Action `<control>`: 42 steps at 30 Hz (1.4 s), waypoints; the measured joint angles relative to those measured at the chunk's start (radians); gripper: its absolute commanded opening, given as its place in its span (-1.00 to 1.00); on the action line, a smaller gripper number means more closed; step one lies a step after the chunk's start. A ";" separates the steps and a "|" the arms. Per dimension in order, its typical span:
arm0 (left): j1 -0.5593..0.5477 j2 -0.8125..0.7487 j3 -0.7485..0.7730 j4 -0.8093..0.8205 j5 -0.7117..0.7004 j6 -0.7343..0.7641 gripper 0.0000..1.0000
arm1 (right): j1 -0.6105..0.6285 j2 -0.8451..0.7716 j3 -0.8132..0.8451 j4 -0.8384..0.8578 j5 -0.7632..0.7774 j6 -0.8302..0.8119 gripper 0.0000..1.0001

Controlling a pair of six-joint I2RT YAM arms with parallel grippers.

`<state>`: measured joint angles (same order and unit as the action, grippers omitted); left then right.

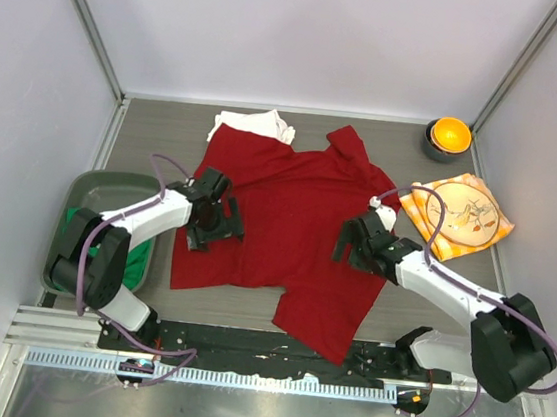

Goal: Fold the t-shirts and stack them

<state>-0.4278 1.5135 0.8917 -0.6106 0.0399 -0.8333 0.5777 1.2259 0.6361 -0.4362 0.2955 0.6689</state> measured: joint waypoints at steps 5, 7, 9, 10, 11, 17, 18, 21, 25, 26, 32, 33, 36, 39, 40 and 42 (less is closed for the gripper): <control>0.002 0.052 0.001 0.017 -0.027 0.002 1.00 | -0.074 0.070 -0.025 0.074 -0.043 -0.004 0.98; 0.006 0.055 0.003 0.017 -0.030 0.002 1.00 | -0.100 0.087 -0.025 0.092 -0.051 -0.010 0.98; 0.020 0.056 0.003 0.019 -0.022 -0.001 0.99 | -0.120 0.099 -0.021 0.111 -0.055 -0.017 0.98; 0.033 0.057 0.003 0.020 -0.016 -0.001 0.99 | -0.132 0.109 -0.016 0.118 -0.056 -0.020 0.98; 0.049 0.058 0.003 0.023 -0.011 -0.001 0.99 | -0.144 0.121 -0.008 0.126 -0.057 -0.024 0.98; 0.143 0.095 0.038 0.017 0.039 -0.004 1.00 | -0.206 0.239 0.082 0.153 -0.045 -0.067 0.98; 0.151 0.105 0.049 0.014 0.041 -0.004 1.00 | -0.210 0.260 0.100 0.153 -0.038 -0.074 0.98; 0.175 0.153 0.104 0.003 0.043 -0.004 1.00 | -0.225 0.316 0.152 0.153 -0.026 -0.089 0.98; 0.190 0.220 0.186 -0.020 0.043 0.000 1.00 | -0.256 0.396 0.236 0.149 -0.018 -0.098 0.98; 0.193 0.237 0.207 -0.024 0.043 0.003 0.99 | -0.263 0.419 0.261 0.148 -0.014 -0.100 0.98; 0.201 0.284 0.271 -0.031 0.040 0.010 0.99 | -0.290 0.514 0.376 0.135 -0.004 -0.122 0.98; 0.201 0.283 0.270 -0.032 0.040 0.011 1.00 | -0.291 0.516 0.381 0.133 -0.004 -0.123 0.99; 0.201 0.246 0.235 -0.026 0.040 0.016 0.99 | -0.290 0.502 0.385 0.113 -0.003 -0.125 0.99; 0.194 0.142 0.170 -0.050 0.033 0.026 1.00 | -0.272 0.432 0.375 0.086 0.019 -0.125 0.99; 0.191 0.102 0.157 -0.062 0.031 0.027 0.99 | -0.261 0.397 0.373 0.073 0.029 -0.126 0.99; 0.182 -0.003 0.134 -0.091 0.023 0.029 1.00 | -0.214 0.292 0.369 0.042 0.060 -0.130 0.99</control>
<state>-0.2455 1.5105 1.0252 -0.7013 0.0628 -0.8040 0.3634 1.5177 1.0054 -0.3946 0.3553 0.5392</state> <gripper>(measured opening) 0.996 0.995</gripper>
